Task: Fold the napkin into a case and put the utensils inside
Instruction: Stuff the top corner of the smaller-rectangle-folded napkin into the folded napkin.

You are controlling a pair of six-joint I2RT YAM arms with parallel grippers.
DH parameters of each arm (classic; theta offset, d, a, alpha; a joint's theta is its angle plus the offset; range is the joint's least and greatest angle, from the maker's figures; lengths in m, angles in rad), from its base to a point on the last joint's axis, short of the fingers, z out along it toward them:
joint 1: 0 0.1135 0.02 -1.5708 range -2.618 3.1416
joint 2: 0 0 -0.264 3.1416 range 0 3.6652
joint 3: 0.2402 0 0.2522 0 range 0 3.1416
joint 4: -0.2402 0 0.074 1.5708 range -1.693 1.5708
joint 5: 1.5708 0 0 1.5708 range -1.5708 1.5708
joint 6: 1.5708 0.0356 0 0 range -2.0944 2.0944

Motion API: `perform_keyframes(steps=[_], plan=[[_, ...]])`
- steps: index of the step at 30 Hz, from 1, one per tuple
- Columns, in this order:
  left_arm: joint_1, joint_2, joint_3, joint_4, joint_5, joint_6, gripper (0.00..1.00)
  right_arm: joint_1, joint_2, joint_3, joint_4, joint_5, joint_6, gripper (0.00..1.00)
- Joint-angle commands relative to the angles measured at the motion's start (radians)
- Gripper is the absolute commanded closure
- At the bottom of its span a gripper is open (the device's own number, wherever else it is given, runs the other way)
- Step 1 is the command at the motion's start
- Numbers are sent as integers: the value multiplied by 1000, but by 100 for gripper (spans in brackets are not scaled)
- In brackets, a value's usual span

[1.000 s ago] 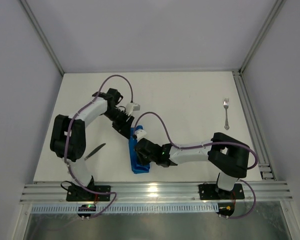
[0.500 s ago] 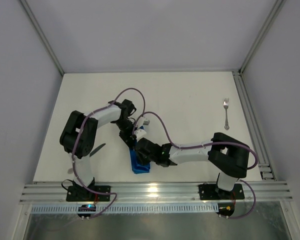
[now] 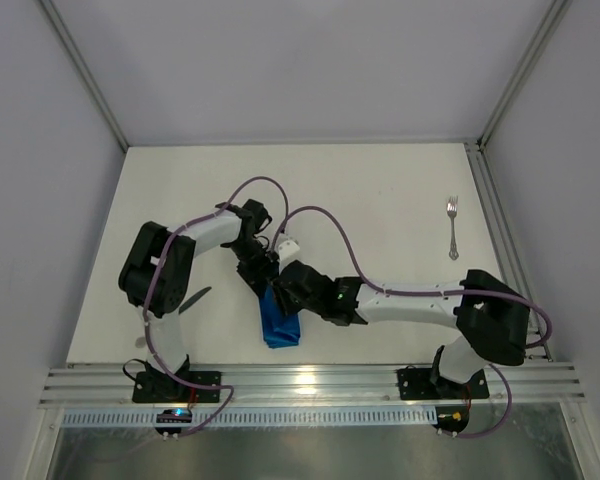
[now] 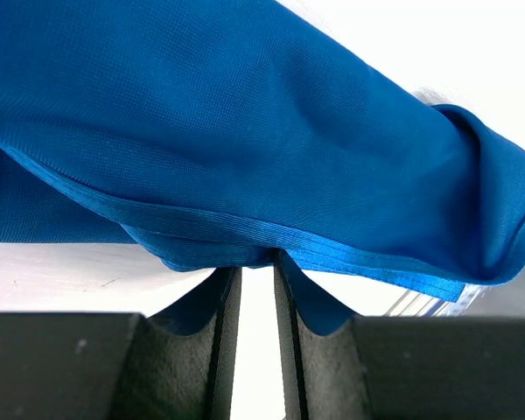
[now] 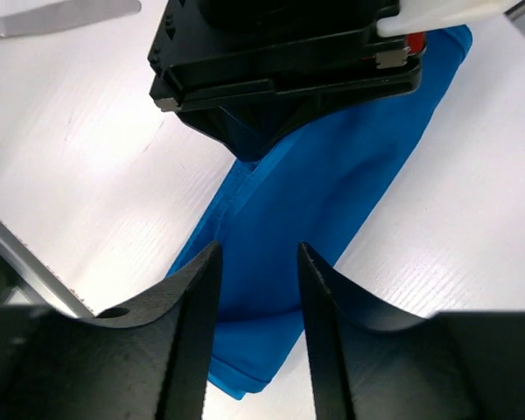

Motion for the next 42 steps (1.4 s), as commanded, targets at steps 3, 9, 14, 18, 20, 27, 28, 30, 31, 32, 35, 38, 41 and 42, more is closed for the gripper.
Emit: perform_keyframes(steps=[3, 9, 14, 18, 20, 27, 28, 30, 31, 32, 35, 38, 41, 42], plan=[[-8, 18, -37, 85, -35, -4, 77, -76, -114, -114, 107, -55, 85, 52], [-8, 16, -48, 97, -26, -10, 78, -246, -125, -352, 444, -244, 228, 49], [-8, 12, -56, 111, -20, -13, 78, -323, -6, -374, 619, -415, 282, 49], [-8, 7, -67, 128, -17, -21, 82, -373, 102, -393, 743, -495, 347, 50], [-8, 6, -68, 139, -12, -24, 85, -410, 181, -407, 832, -558, 384, 51], [-8, 7, -74, 162, 1, -36, 87, -422, 347, -412, 949, -623, 453, 53], [-8, 6, -73, 162, 1, -36, 87, -421, 361, -413, 964, -630, 472, 53], [-8, 6, -73, 165, 8, -41, 87, -421, 386, -419, 1002, -638, 481, 53], [-8, 7, -73, 166, 11, -44, 87, -419, 392, -421, 1012, -643, 484, 53], [-8, 6, -70, 169, 14, -45, 87, -419, 397, -419, 1027, -647, 489, 53], [-8, 9, -56, 176, 24, -53, 88, -413, 415, -392, 1032, -664, 487, 55], [-8, 16, -36, 180, 38, -59, 87, -398, 429, -363, 1033, -666, 489, 57], [-8, 18, -25, 192, 43, -65, 87, -387, 427, -353, 1042, -658, 493, 59], [-8, 19, -21, 194, 46, -67, 88, -386, 424, -355, 1045, -656, 498, 62]])
